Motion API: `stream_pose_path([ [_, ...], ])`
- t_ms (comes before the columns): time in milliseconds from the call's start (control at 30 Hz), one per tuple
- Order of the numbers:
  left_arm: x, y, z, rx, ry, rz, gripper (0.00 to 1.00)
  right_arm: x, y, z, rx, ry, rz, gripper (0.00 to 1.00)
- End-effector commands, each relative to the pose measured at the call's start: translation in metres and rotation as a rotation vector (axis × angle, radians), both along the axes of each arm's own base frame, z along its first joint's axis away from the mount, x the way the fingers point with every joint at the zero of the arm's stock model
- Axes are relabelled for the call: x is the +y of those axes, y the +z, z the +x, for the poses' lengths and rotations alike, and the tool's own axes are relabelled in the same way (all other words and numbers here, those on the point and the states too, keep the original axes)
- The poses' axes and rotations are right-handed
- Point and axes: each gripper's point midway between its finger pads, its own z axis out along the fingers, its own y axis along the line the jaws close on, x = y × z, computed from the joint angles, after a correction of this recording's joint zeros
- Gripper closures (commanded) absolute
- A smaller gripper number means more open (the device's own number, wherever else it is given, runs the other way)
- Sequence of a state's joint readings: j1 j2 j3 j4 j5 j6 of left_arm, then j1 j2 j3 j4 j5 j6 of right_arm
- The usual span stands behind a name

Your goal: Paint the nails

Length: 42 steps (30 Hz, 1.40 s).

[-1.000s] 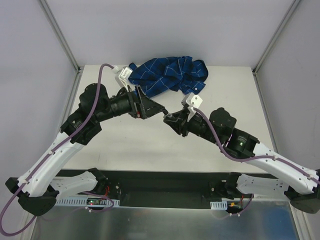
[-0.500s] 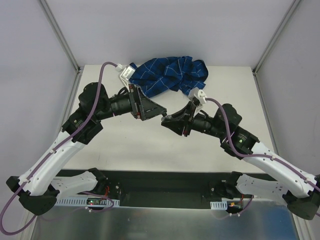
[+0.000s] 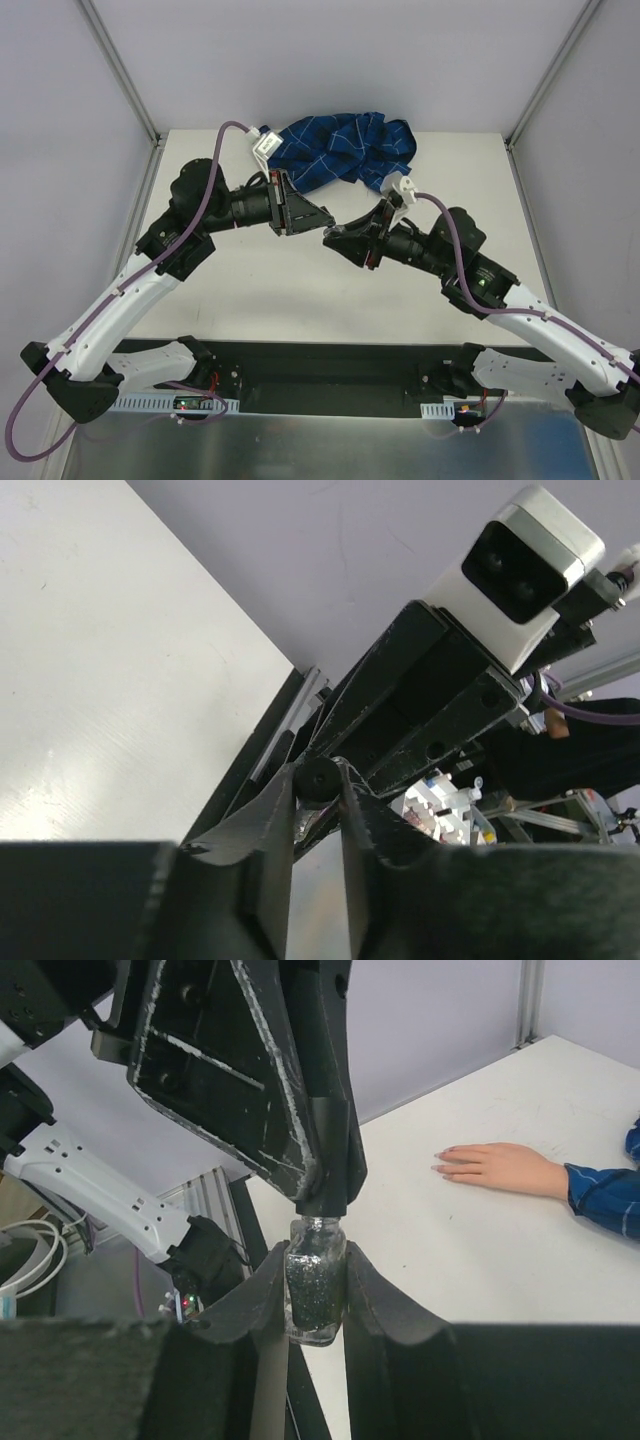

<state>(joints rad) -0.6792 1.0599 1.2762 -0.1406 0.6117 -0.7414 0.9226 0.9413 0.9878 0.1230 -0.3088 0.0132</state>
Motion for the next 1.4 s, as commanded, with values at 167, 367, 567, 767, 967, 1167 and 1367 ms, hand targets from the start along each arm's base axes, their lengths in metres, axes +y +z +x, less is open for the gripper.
stream_pose_path([
  [167, -0.002, 0.008, 0.024, 0.092, 0.118, -0.015, 1.0, -0.024, 0.027, 0.029, -0.412, -0.691, -0.321, 1.0],
  [367, 0.006, -0.007, 0.052, 0.258, 0.313, 0.014, 1.0, -0.006, 0.047, 0.025, -0.598, -0.898, -0.418, 1.0],
  [567, 0.007, -0.007, 0.049, 0.261, 0.303, 0.029, 1.0, 0.022, 0.029, 0.012, -0.579, -0.601, -0.352, 1.0],
  [767, 0.01, -0.005, 0.04, 0.205, 0.265, 0.039, 0.77, 0.022, 0.012, 0.007, -0.422, -0.364, -0.255, 1.0],
  [967, 0.015, 0.004, 0.027, 0.096, 0.209, 0.01, 0.19, 0.012, 0.009, -0.004, -0.251, -0.157, -0.113, 1.0],
  [1167, 0.017, 0.013, 0.013, 0.002, 0.15, -0.055, 0.1, 0.011, 0.012, -0.018, -0.112, 0.064, -0.007, 1.0],
  [1367, 0.012, 0.019, 0.007, -0.031, 0.095, -0.082, 0.27, 0.014, 0.021, -0.024, -0.038, 0.184, 0.087, 1.0],
])
